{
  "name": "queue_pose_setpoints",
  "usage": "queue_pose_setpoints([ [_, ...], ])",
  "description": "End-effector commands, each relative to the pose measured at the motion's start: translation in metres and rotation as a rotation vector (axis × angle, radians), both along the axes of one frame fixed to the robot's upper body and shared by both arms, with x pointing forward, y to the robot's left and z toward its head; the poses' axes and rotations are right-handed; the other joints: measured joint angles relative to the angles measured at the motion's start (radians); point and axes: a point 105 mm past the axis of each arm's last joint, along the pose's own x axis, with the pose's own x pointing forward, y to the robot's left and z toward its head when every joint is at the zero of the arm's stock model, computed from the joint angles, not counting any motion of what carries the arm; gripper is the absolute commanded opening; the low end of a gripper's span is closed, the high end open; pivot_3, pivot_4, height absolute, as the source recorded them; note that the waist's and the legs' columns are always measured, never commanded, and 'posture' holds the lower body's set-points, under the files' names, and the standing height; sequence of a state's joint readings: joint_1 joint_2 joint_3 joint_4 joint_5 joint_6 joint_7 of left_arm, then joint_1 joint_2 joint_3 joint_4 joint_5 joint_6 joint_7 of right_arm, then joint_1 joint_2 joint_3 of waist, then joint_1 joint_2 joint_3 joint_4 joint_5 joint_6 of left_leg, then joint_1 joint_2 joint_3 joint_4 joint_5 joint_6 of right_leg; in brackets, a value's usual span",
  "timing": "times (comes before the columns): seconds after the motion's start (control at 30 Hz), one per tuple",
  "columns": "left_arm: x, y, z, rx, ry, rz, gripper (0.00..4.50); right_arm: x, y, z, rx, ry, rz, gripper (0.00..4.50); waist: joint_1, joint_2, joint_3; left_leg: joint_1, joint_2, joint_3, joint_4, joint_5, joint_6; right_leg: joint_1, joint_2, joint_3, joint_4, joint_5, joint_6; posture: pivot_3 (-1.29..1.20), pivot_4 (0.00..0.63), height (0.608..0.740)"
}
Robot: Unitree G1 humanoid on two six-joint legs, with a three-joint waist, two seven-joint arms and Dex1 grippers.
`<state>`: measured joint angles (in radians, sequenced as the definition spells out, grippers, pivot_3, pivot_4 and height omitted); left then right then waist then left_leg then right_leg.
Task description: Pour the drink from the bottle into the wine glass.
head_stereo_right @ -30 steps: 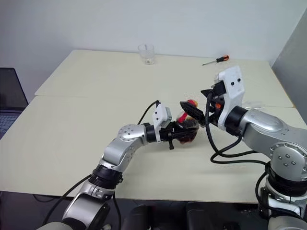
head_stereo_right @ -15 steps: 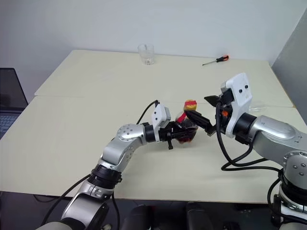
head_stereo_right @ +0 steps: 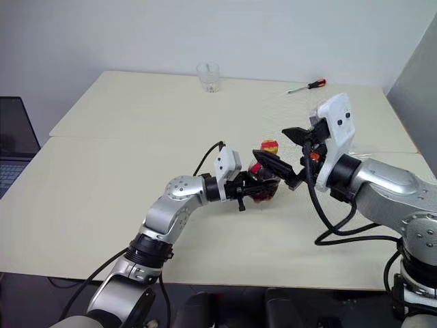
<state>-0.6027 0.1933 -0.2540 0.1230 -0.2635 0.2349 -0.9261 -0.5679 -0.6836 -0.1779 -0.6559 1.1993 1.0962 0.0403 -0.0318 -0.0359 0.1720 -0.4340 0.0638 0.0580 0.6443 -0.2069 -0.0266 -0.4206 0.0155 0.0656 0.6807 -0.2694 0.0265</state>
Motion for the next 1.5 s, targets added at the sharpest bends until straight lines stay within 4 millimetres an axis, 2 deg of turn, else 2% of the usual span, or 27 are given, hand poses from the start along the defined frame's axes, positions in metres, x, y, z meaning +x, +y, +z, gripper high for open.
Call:
queue_pose_setpoints([
  [0.03,-0.002,-0.003,0.022,-0.051,-0.072,-0.012,0.9,0.0,0.003,0.01,0.024,-0.055,0.001,4.5,0.0,0.0,0.0,0.0,0.0,0.0,0.0,0.0,0.0,0.0,0.0,0.0,0.0,0.0,0.0,0.0,0.15,0.74],
  [0.27,-0.001,-0.004,0.023,-0.055,-0.073,-0.01,0.9,0.014,0.007,0.016,0.076,-0.076,-0.049,4.5,-0.001,0.0,0.0,0.0,0.0,0.0,0.0,0.0,0.0,0.0,0.0,0.0,0.0,0.0,0.0,0.0,0.15,0.74],
  [0.5,-0.002,-0.004,0.023,-0.056,-0.073,-0.013,0.9,0.021,0.001,0.015,0.089,-0.068,-0.103,4.5,0.0,0.0,0.0,0.0,0.0,0.0,0.0,0.0,0.0,0.0,0.0,0.0,0.0,0.0,0.0,0.0,0.15,0.74],
  [0.83,0.001,-0.001,0.025,-0.053,-0.079,-0.003,0.9,0.014,-0.008,0.006,0.083,-0.041,-0.102,4.5,0.0,0.0,0.0,0.0,0.0,0.0,0.0,0.0,0.0,0.0,0.0,0.0,0.0,0.0,0.0,0.0,0.15,0.74],
  [1.17,0.002,0.0,0.024,-0.048,-0.081,0.002,0.9,0.005,-0.016,0.008,0.112,-0.031,-0.093,4.5,0.0,0.0,0.0,0.0,0.0,0.0,0.0,0.0,0.0,0.0,0.0,0.0,0.0,0.0,0.0,0.0,0.15,0.74],
  [1.5,0.003,0.001,0.023,-0.045,-0.083,0.005,0.9,-0.012,-0.004,0.004,0.11,0.001,0.028,4.5,0.0,0.0,0.0,0.0,0.0,0.0,0.0,0.0,0.0,0.0,0.0,0.0,0.0,0.0,0.0,0.0,0.15,0.74],
])
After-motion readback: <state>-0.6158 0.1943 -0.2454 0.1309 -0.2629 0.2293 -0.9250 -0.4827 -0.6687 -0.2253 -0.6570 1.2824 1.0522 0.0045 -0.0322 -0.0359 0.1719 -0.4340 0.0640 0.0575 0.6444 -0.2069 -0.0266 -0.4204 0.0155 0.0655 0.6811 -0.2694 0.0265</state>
